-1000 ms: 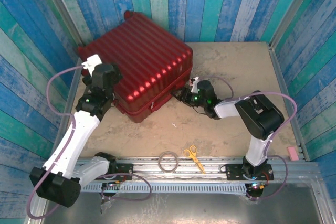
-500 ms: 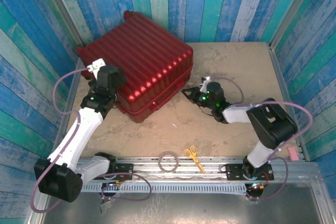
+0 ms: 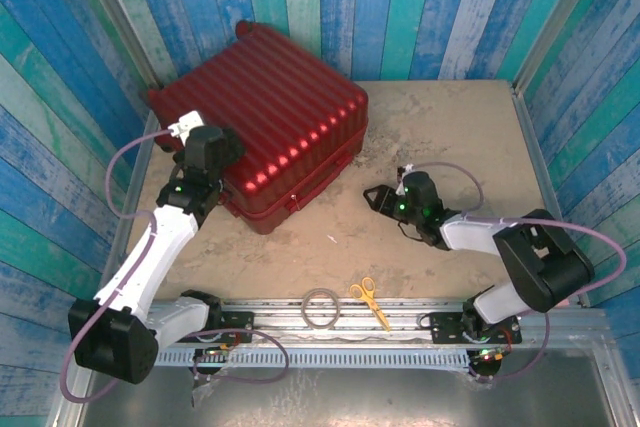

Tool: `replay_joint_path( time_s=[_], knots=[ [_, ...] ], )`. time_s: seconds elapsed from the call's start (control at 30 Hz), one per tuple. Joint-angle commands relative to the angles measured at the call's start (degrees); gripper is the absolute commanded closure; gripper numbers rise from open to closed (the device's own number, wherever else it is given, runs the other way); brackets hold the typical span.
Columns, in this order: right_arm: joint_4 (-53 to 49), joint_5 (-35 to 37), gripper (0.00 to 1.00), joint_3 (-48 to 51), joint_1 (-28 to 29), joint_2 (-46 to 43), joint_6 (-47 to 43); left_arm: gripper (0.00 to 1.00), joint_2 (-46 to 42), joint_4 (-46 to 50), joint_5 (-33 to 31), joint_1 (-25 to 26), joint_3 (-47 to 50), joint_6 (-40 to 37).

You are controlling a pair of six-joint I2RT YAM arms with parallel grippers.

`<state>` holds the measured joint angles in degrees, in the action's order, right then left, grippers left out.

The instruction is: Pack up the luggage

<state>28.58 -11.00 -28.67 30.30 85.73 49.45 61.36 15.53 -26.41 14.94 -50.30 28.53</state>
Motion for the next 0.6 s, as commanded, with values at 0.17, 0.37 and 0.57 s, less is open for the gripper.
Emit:
replay_joint_path(
  time_s=[0.17,0.37,0.57],
  knots=[
    [2.63,-4.07,0.41,-12.04,3.53,8.83,2.72,0.07,-6.69,-2.05,-6.19,0.25,2.19,-3.13],
    [0.96,-3.98,0.45,-18.85,5.2,17.03,6.83,0.07,-8.18,-0.64,-7.04,0.19,3.11,-3.22],
    [-12.93,0.12,0.49,-28.02,7.46,22.03,5.4,0.06,-8.28,0.83,-7.78,0.21,3.71,-1.12]
  ],
)
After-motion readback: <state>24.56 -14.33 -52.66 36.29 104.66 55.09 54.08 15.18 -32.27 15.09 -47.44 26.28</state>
